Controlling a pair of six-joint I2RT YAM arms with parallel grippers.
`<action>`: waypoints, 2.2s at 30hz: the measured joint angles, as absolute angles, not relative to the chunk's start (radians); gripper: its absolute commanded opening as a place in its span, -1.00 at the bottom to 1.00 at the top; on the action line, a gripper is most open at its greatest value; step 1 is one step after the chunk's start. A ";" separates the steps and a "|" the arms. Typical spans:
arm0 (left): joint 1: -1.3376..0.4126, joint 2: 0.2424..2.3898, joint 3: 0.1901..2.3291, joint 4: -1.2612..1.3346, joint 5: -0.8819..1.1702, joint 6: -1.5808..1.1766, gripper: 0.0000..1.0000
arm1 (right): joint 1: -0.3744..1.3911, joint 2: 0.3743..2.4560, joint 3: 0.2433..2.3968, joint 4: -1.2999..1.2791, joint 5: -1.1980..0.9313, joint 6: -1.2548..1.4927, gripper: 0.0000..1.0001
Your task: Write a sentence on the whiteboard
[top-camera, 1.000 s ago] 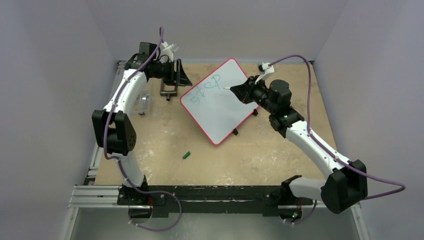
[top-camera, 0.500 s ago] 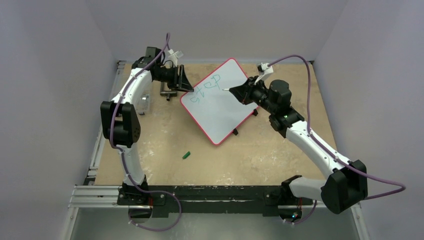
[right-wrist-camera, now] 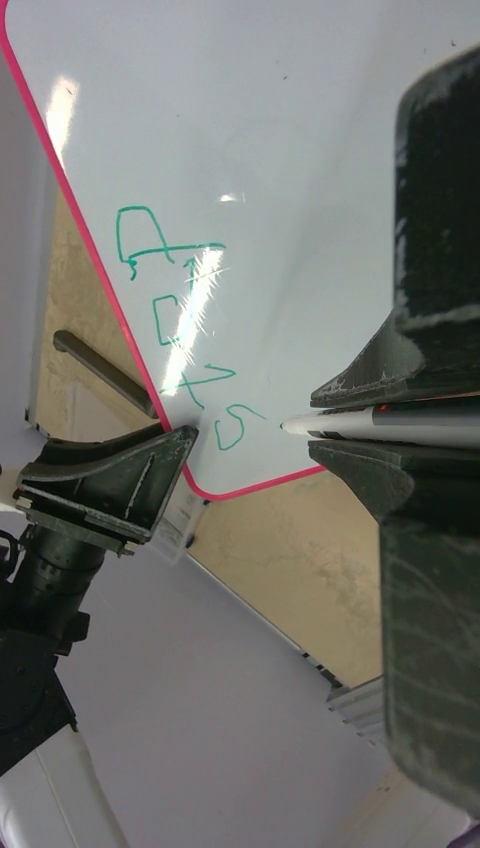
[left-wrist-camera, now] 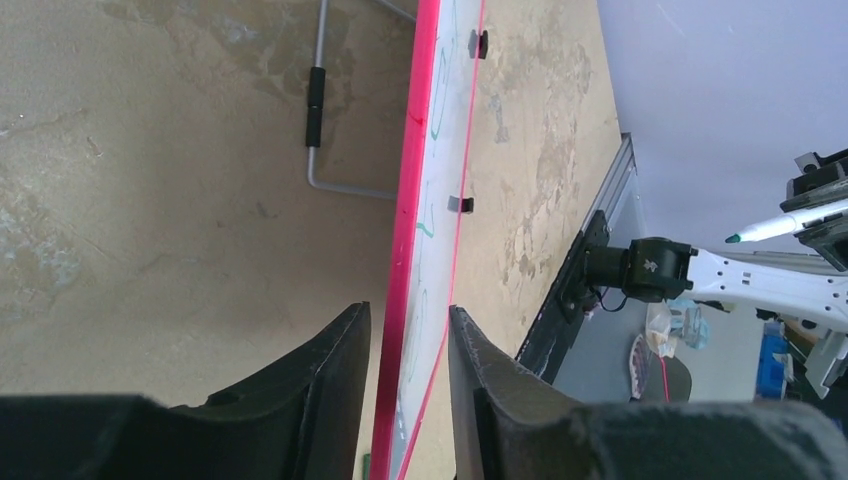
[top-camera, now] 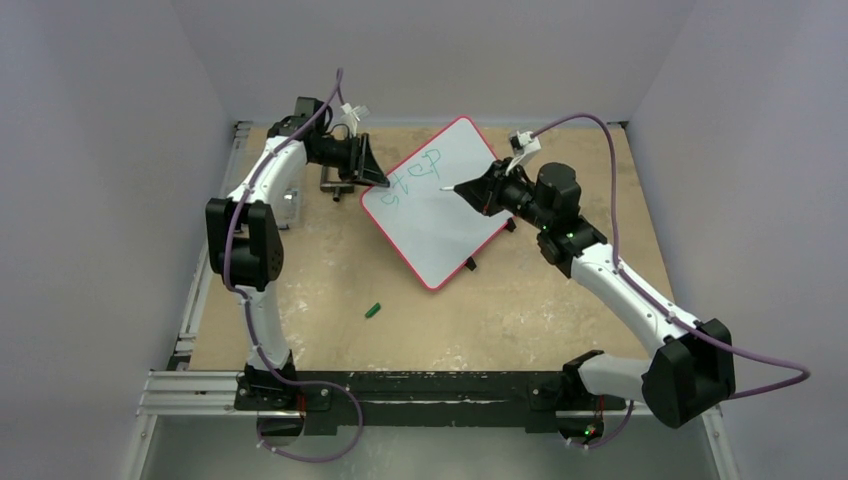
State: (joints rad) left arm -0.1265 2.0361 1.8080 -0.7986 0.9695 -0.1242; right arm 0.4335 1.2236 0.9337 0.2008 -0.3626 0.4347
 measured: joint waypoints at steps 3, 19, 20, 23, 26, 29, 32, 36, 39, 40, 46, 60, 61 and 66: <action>-0.126 2.045 1.808 -0.807 0.974 -0.114 -0.62 | 0.434 1.224 0.925 0.200 -0.371 0.438 -1.00; -0.144 2.062 1.867 -0.859 1.007 -0.067 -1.00 | 0.461 1.197 0.788 0.294 -0.451 0.442 -1.00; -0.144 2.063 1.869 -0.860 1.006 -0.064 -1.00 | 0.477 1.199 0.776 0.301 -0.453 0.436 -1.00; -0.146 2.063 1.873 -0.868 1.005 -0.057 -1.00 | 0.534 1.211 0.763 0.314 -0.440 0.414 -1.00; -0.149 2.063 1.876 -0.877 1.000 -0.049 -1.00 | 0.582 1.240 0.763 0.339 -0.420 0.392 -1.00; -0.152 2.063 1.877 -0.881 0.997 -0.040 -1.00 | 0.593 1.284 0.763 0.364 -0.401 0.380 -1.00; -0.157 2.063 1.877 -0.882 0.992 -0.040 -1.00 | 0.598 1.338 0.764 0.379 -0.374 0.372 -1.00; -0.160 2.063 1.877 -0.882 0.988 -0.040 -1.00 | 0.615 1.389 0.771 0.382 -0.345 0.364 -1.00; -0.162 2.061 1.877 -0.881 0.985 -0.040 -1.00 | 0.632 1.420 0.787 0.382 -0.326 0.354 -1.00; -0.162 2.061 1.877 -0.881 0.983 -0.040 -1.00 | 0.636 1.427 0.793 0.383 -0.323 0.352 -1.00; -0.167 2.052 1.876 -0.879 0.969 -0.041 -1.00 | 0.648 1.440 0.824 0.385 -0.304 0.340 -1.00; -0.180 2.017 1.850 -0.855 0.928 -0.059 -1.00 | 0.654 1.504 0.871 0.398 -0.296 0.335 -1.00; -0.181 2.016 1.850 -0.855 0.926 -0.059 -1.00 | 0.656 1.509 0.871 0.398 -0.296 0.335 -1.00; -0.182 2.014 1.850 -0.855 0.922 -0.059 -1.00 | 0.661 1.525 0.888 0.397 -0.294 0.335 -1.00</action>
State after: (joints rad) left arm -0.1822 2.0136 1.8496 -0.8551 0.9222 -0.0586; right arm 0.6609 1.5253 0.8875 0.3973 -0.2943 0.3351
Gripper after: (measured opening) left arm 0.047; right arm 0.096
